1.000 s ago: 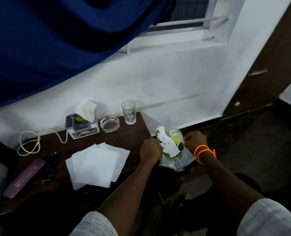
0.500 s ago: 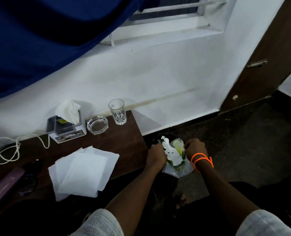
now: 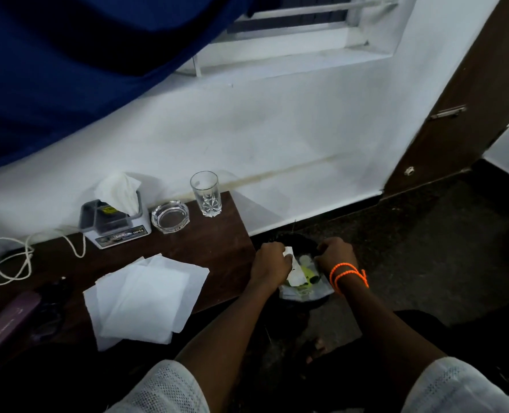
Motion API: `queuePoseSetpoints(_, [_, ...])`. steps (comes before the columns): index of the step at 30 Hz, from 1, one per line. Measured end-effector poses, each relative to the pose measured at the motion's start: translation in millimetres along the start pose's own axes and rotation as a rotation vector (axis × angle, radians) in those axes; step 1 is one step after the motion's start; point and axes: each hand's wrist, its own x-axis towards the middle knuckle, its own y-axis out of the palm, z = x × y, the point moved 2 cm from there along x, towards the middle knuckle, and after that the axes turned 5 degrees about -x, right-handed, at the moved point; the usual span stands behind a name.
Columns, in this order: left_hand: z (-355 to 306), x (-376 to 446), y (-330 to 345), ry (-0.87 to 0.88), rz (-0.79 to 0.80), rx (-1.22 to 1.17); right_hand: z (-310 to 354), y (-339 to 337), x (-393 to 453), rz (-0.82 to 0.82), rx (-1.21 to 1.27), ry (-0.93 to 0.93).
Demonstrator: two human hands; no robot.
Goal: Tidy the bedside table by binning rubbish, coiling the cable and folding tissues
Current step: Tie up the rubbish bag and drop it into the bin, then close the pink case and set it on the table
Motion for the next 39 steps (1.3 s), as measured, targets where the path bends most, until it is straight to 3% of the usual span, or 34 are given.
queuePoseSetpoints(7, [3.4,-22.5,-59.1,0.114,-0.114,-0.022,59.2,0.9,-32.7,-0.035,0.030,-0.125])
queuePoseSetpoints(12, [25.5,-46.8,-115.7,0.090,-0.232,0.001,117.5,13.9,-62.1,0.008,0.041,-0.292])
queuePoseSetpoints(26, [130.0,-140.5,-255.0,-0.142,-0.462,0.054,258.6,102.6,-162.2,0.140,0.006,-0.692])
queuePoseSetpoints(39, [233.3,-203.9,-325.5,-0.314,-0.613,0.057,342.6,204.6,-241.2,0.269,-0.037,-0.920])
